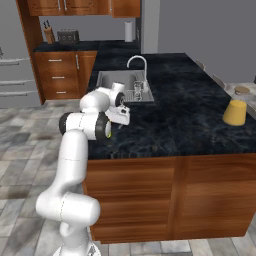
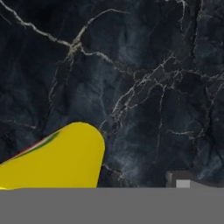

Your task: Place the pitcher and cup on the dining counter for serving.

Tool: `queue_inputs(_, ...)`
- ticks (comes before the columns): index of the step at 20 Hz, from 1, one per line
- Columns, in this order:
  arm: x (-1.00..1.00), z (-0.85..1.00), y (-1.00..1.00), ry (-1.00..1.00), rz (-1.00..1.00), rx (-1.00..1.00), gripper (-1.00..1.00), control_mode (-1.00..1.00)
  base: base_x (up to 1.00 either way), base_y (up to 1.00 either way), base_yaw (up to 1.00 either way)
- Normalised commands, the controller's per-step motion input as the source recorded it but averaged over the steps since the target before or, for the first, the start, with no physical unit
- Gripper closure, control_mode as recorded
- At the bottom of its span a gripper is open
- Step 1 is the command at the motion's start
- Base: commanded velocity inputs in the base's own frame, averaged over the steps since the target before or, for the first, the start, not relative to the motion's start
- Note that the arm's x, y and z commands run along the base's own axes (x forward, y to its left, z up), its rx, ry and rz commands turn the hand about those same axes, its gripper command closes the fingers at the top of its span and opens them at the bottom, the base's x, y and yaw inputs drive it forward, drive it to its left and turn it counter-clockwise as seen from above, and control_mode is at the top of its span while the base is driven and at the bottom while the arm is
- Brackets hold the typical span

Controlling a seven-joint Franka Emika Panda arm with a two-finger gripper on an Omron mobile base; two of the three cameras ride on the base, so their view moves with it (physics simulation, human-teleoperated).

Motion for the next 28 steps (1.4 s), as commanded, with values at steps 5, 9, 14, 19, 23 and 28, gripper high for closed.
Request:
queue_inputs(5,-0.02,-0.32,0.00,0.00,0.00,0.00,1.00,-1.00,0.00,0.00,0.00)
queue_inputs(9,0.00,-0.02,0.00,-0.08,0.00,0.00,1.00,-1.00,0.00,0.00,0.00)
queue_inputs(14,-0.06,0.05,0.00,-0.10,0.00,0.02,1.00,-1.00,0.00,0.00,0.00)
queue_inputs(19,-0.71,0.59,0.00,-0.07,0.00,0.03,1.00,-1.00,0.00,0.00,0.00)
queue_inputs(23,-1.00,0.72,-0.04,-0.02,0.00,0.00,1.00,-1.00,0.00,0.00,0.00)
queue_inputs(28,-0.87,0.55,0.00,0.00,0.00,0.00,1.00,-1.00,0.00,0.00,0.00)
